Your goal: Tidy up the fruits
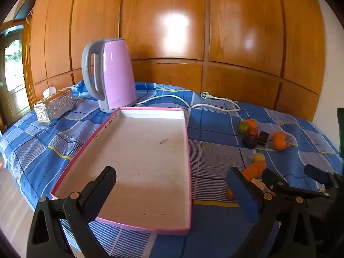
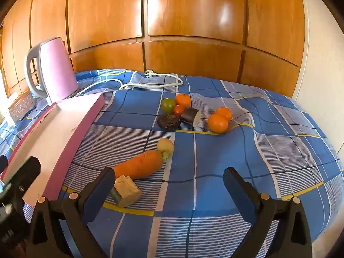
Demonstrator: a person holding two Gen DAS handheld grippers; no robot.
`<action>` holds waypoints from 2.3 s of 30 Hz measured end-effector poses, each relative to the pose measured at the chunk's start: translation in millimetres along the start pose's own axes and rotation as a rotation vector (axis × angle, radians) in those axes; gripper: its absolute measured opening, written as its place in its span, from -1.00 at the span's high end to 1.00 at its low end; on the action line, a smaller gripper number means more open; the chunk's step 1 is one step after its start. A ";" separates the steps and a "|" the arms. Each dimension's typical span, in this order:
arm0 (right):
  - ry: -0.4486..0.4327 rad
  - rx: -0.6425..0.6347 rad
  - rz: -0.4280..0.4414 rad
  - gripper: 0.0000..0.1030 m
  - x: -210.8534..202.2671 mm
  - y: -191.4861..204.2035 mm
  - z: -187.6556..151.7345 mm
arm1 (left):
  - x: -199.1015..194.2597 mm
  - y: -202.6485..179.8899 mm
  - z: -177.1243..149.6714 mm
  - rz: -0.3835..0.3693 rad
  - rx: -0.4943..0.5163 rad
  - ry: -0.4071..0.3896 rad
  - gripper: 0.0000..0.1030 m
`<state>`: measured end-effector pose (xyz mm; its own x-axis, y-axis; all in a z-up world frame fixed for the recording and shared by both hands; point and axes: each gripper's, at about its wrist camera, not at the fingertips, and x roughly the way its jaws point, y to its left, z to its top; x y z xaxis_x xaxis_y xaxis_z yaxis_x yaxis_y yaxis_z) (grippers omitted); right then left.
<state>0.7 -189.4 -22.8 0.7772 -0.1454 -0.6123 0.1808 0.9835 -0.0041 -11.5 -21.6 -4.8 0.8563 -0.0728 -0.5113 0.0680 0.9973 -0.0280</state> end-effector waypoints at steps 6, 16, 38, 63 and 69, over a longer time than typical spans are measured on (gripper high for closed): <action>-0.005 -0.016 -0.002 -0.98 -0.9 2.9 -1.3 | 0.5 13.6 0.1 0.029 -0.060 0.007 -0.99; -0.006 -0.119 0.022 -0.98 -0.8 21.7 -3.5 | 3.0 30.8 1.0 0.121 -0.134 0.023 -0.99; -0.005 -0.134 0.042 -0.98 -2.6 23.5 -4.7 | 3.5 21.9 2.2 0.102 -0.098 0.043 -0.99; 0.084 0.036 0.096 0.13 1.4 -9.7 -3.5 | 3.5 8.1 0.2 -0.028 -0.041 0.061 -0.99; 0.133 0.102 0.155 0.14 7.1 -25.1 3.3 | 6.2 0.6 -1.6 -0.064 -0.013 0.077 -0.99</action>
<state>3.7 -215.4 -24.5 0.7153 0.0287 -0.6982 0.1304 0.9761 0.1737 -7.0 -21.5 -9.4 0.8083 -0.1358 -0.5729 0.1140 0.9907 -0.0740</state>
